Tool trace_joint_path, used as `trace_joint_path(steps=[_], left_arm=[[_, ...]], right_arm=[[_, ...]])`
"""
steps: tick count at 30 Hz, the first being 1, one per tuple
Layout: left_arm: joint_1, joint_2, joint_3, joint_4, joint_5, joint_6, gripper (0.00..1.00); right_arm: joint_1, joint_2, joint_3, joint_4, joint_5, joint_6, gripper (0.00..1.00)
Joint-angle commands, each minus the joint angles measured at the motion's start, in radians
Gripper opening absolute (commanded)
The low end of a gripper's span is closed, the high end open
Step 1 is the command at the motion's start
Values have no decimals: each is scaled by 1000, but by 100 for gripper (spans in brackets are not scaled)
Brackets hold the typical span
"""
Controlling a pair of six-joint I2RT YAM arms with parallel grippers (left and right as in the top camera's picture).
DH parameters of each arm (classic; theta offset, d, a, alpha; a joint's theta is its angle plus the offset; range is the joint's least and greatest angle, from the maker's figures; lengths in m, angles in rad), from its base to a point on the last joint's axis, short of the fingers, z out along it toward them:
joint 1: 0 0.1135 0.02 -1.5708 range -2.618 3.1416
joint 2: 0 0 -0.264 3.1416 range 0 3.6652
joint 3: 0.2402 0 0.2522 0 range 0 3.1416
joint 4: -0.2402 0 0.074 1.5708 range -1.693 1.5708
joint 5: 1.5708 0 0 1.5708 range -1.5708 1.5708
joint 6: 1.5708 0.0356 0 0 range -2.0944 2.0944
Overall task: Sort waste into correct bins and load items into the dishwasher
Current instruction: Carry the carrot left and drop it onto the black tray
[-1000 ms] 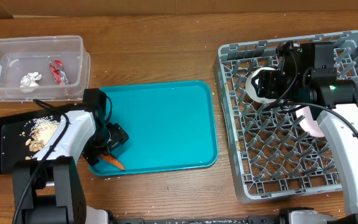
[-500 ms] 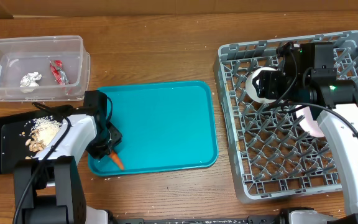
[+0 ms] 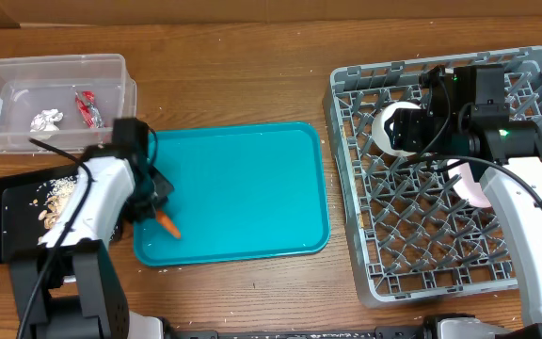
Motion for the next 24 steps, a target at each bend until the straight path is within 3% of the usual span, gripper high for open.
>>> trace_joint_path(steps=[1,13,24], left_arm=[[56,-19,105,-31,-24,47,4],[352,-9,180,48,-75,91,4],[403,91,179,126,-97,90,4]], right_arm=[[3,-3,27,3,11,-4,70],[3,-3,27,3,11,-4,70],[3,-3,27,3,11,-4,70]])
